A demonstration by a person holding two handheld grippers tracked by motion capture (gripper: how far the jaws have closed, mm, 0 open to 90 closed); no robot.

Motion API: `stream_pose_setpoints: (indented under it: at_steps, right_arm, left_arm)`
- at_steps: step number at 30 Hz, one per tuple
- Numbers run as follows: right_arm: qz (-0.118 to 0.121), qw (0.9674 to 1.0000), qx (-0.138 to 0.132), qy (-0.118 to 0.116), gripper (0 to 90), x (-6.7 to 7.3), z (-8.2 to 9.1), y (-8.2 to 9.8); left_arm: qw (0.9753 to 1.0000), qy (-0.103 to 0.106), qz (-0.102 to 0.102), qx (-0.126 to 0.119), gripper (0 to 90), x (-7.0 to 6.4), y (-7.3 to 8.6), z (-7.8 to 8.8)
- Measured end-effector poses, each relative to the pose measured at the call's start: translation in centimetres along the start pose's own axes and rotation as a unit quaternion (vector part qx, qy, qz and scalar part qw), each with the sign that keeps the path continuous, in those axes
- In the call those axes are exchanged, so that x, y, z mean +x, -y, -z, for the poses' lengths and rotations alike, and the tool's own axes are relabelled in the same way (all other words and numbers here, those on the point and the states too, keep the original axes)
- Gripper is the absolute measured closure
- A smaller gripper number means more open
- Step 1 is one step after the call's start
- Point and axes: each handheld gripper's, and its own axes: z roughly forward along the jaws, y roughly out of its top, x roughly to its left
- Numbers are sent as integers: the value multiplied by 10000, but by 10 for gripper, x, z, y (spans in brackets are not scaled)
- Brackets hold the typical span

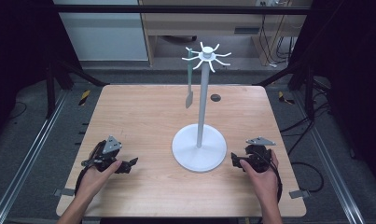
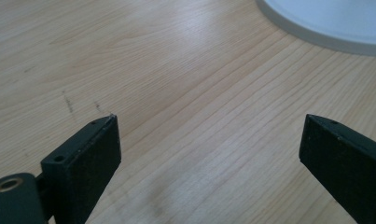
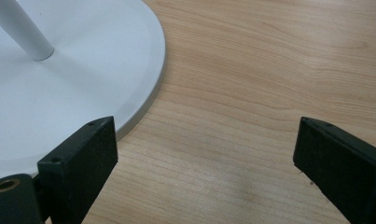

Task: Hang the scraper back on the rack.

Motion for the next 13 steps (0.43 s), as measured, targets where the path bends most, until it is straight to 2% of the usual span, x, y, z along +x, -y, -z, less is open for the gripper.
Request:
stream_pose_setpoints:
  at_steps: [3, 6, 7, 11, 13]
  right_arm:
    - [-2, 10000, 0, 1, 67, 0, 0, 0]
    - [30, 10000, 9, -5, 67, 0, 0, 0]
    - [35, 10000, 10, -11, 67, 1, 0, 0]
    - [29, 10000, -6, -33, 68, 1, 0, -1]
    - [21, 10000, -2, -41, 68, 1, 0, -1]
  left_arm:
    - [10000, -33, 10, -6, 53, 2, 3, 0]
    - [9998, -161, -64, 36, 53, 4, 9, 0]
    - [9997, -239, -23, -6, 54, 5, 10, 1]
    - [9993, -328, 89, -147, 56, 6, 10, 5]
    - [9993, -332, 129, -135, 55, 7, 11, 4]
